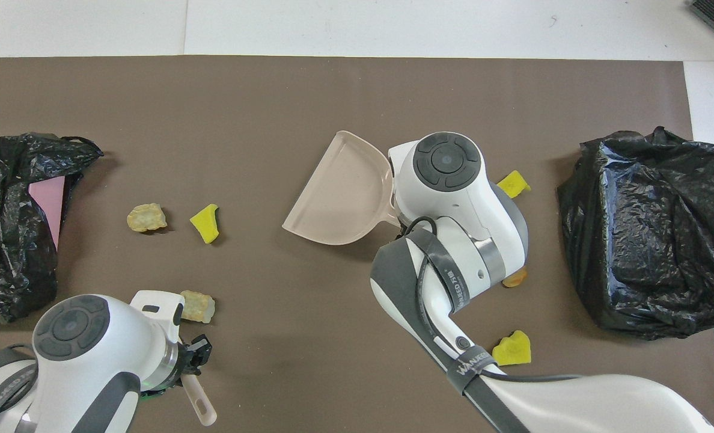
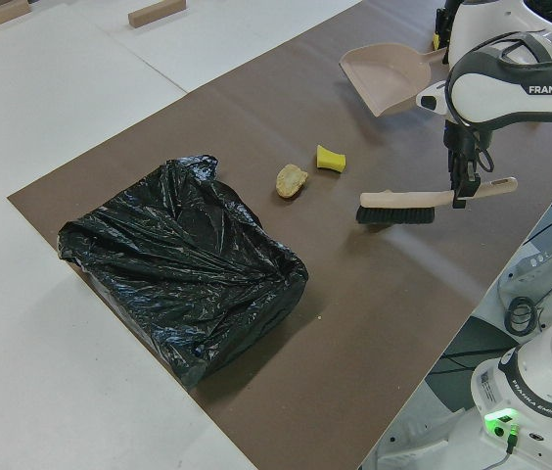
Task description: Sweep and dump trash in bin
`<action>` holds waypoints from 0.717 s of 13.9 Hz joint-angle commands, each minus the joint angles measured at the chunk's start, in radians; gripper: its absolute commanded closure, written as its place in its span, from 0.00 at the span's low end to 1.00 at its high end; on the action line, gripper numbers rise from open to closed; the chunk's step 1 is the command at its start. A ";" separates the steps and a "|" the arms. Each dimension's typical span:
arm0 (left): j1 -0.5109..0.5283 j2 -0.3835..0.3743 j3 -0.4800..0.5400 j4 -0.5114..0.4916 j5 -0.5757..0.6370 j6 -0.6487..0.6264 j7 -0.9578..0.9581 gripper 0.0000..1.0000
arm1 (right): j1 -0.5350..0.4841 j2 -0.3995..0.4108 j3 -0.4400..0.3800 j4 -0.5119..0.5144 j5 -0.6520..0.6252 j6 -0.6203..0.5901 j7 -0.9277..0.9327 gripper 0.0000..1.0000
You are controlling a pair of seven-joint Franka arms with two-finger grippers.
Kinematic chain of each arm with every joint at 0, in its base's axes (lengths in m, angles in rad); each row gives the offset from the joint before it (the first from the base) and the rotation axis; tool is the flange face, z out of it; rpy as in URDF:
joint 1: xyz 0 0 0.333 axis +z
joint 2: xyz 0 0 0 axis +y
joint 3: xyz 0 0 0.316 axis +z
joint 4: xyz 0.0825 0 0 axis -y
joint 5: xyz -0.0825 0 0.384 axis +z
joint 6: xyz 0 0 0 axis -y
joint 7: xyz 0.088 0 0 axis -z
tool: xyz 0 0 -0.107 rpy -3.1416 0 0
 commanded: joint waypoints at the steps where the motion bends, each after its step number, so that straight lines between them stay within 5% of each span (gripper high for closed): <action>1: 0.022 -0.053 -0.014 -0.046 0.001 0.007 0.027 1.00 | -0.007 -0.022 0.009 -0.017 -0.047 -0.010 -0.159 1.00; 6: 0.018 0.098 -0.015 -0.013 -0.018 0.184 0.103 1.00 | 0.001 -0.031 0.009 -0.042 -0.082 -0.009 -0.304 1.00; 10: 0.006 0.255 -0.017 0.125 -0.058 0.231 0.103 1.00 | 0.010 -0.022 0.009 -0.059 -0.110 0.004 -0.305 1.00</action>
